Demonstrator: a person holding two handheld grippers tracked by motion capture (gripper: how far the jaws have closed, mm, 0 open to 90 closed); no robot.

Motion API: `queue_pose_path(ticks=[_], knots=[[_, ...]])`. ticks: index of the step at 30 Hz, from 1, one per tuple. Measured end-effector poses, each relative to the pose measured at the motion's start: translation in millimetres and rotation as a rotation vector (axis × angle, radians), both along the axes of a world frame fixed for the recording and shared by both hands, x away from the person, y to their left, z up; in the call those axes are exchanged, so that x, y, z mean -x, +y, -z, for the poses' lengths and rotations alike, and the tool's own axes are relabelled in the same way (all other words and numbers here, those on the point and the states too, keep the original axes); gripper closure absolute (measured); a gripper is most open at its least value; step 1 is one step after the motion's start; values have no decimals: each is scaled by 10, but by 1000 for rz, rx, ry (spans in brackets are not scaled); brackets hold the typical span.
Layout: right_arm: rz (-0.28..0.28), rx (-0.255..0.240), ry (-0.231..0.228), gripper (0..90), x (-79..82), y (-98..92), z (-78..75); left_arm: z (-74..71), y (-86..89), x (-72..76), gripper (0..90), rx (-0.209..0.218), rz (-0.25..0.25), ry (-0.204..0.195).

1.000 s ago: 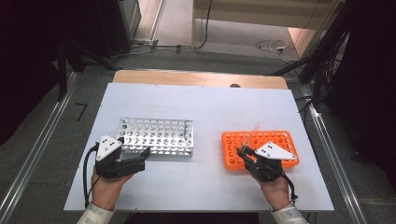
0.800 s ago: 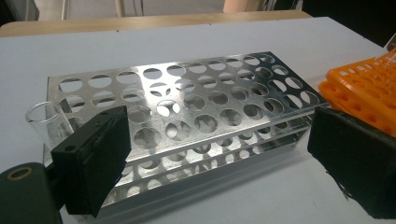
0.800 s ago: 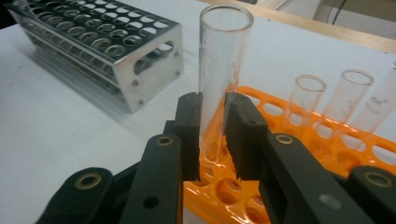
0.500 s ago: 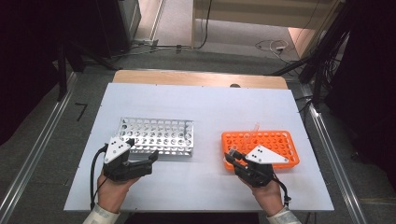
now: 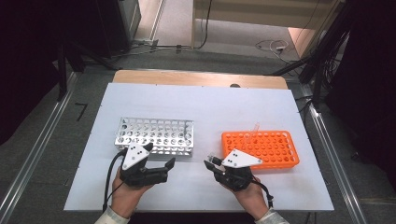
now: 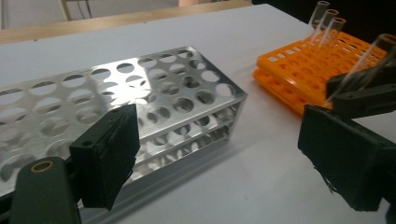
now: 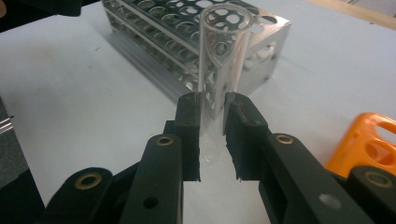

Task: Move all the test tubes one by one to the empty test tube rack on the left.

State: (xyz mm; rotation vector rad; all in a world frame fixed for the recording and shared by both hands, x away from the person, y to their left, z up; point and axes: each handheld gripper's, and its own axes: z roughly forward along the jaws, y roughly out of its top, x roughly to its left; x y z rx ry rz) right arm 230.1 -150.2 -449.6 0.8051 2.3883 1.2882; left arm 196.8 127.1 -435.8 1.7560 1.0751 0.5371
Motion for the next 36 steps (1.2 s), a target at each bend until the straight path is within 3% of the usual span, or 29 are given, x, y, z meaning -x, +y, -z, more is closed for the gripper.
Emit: queue_pose_path(ticks=[14, 25, 33, 36], knots=[[-93, 25, 18, 730, 35, 420, 101, -2, -316, 96, 189, 17, 100, -17], [-135, 18, 20, 730, 85, 558, 75, 19, -396, 121, 452, -1, 161, -41], [-148, 25, 22, 730, 93, 576, 78, 19, -416, 146, 687, -21, 163, -58], [-146, 24, 24, 730, 93, 571, 76, 16, -414, 147, 732, -29, 156, -61]])
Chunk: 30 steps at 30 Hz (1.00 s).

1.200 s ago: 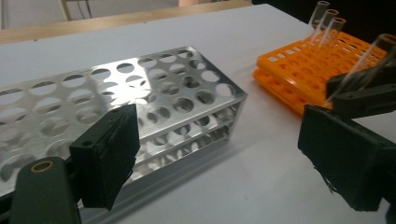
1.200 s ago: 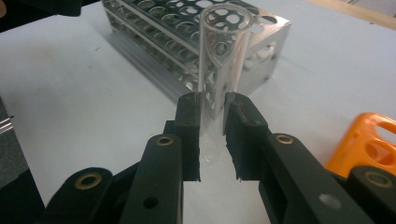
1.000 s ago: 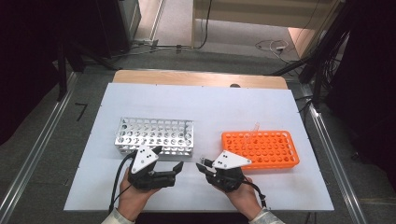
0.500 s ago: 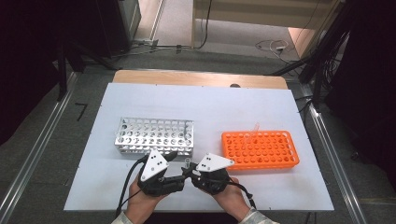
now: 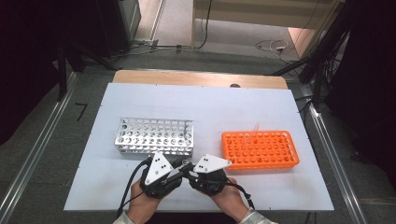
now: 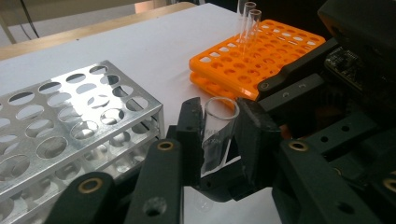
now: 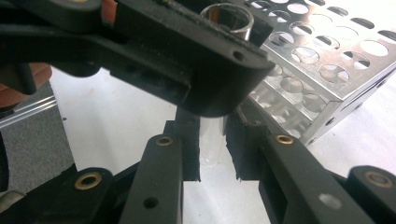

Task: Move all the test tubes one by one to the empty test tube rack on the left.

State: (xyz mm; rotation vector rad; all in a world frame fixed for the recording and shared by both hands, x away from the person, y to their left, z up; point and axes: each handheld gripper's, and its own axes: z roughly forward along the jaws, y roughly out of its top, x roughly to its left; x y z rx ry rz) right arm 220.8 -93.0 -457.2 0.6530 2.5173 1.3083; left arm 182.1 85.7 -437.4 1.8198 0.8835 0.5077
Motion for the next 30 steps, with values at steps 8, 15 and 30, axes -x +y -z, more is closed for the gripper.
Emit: queue_pose_path(ticks=[8, 15, 30], knots=[[-2, -7, 12, 668, -2, -10, -6, -12, 16, -6, 748, 0, -8, 3], [-6, -21, 43, 479, -67, -112, -65, -63, 127, -45, 749, 17, -47, 5], [27, -44, 47, 391, -93, -315, -161, -259, 527, -124, 748, 68, -173, -23]])
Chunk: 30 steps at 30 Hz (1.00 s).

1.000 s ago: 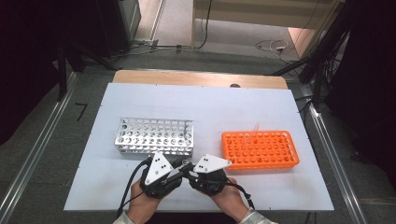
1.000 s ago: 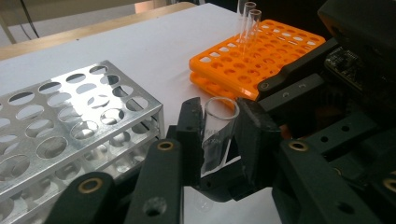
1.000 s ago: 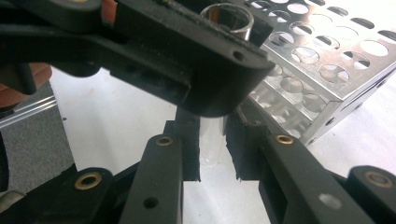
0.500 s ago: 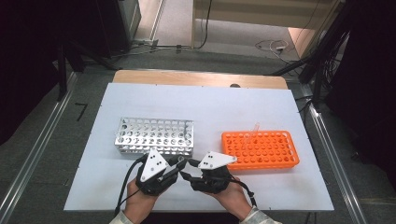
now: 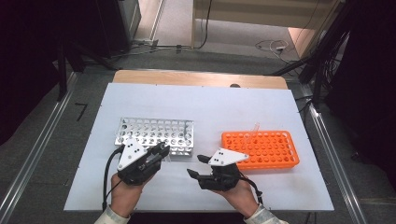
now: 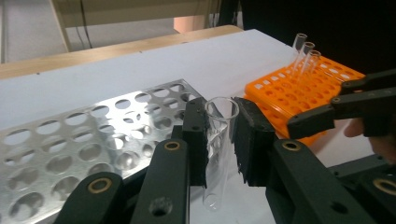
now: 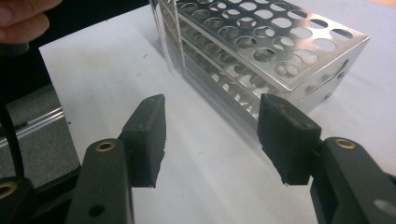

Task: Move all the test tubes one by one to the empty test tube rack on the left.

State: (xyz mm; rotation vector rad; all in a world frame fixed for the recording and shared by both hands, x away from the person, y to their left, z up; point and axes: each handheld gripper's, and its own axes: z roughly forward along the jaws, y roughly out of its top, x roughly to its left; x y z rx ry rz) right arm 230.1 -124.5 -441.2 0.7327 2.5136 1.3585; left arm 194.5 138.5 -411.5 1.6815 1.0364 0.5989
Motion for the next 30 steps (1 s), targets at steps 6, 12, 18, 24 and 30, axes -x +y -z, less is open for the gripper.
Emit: queue_pose_path(ticks=[6, 12, 18, 24, 30], knots=[[16, 6, 13, 325, -5, -70, -17, -93, 203, -22, 749, 17, -60, -16], [26, 4, 22, 301, -10, -105, -19, -131, 411, -58, 749, 20, -134, -33], [25, 10, 30, 281, -10, -91, -4, -133, 590, -104, 748, 29, -194, -35], [28, 11, 29, 279, -15, -94, -1, -113, 727, -150, 748, 13, -248, -38], [29, 11, 30, 279, -13, -89, 5, -102, 805, -185, 749, -1, -289, -52]])
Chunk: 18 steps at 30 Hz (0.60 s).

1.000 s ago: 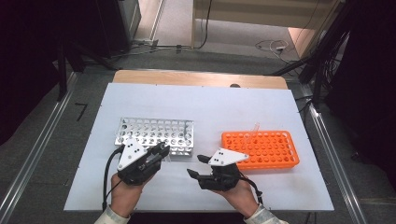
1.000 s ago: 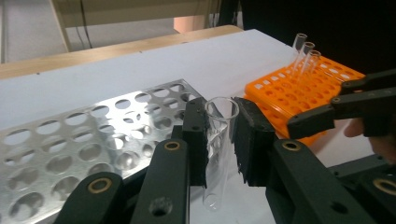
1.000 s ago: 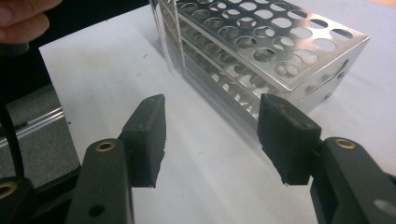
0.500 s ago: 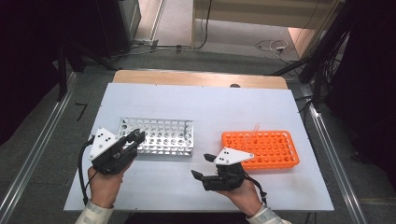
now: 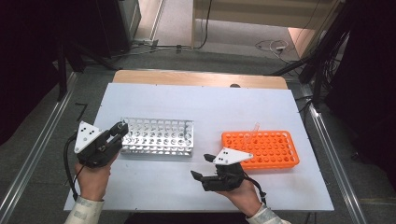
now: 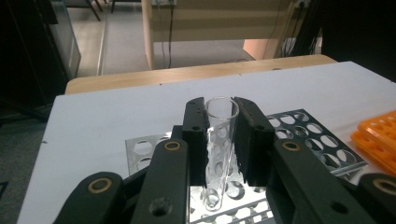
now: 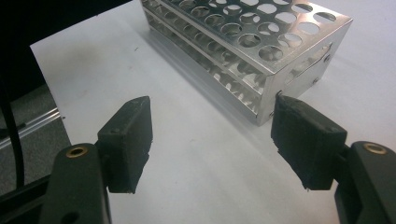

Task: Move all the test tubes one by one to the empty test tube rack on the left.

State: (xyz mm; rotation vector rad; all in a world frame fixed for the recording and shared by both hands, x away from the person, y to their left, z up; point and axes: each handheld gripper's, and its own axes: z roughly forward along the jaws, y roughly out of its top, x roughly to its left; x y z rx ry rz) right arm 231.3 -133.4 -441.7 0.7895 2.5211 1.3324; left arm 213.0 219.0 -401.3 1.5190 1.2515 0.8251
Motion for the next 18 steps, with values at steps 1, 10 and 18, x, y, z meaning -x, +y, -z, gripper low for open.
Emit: queue_pose_path(ticks=[1, 10, 18], knots=[[0, 0, 0, 280, 0, 0, 0, 11, 8, -8, 748, -9, -4, -2], [2, 2, 1, 285, 3, 3, 5, 111, 41, -71, 748, -24, -21, 9], [3, 4, -1, 289, 8, 1, 8, 146, 32, -84, 746, -41, -24, 10]])
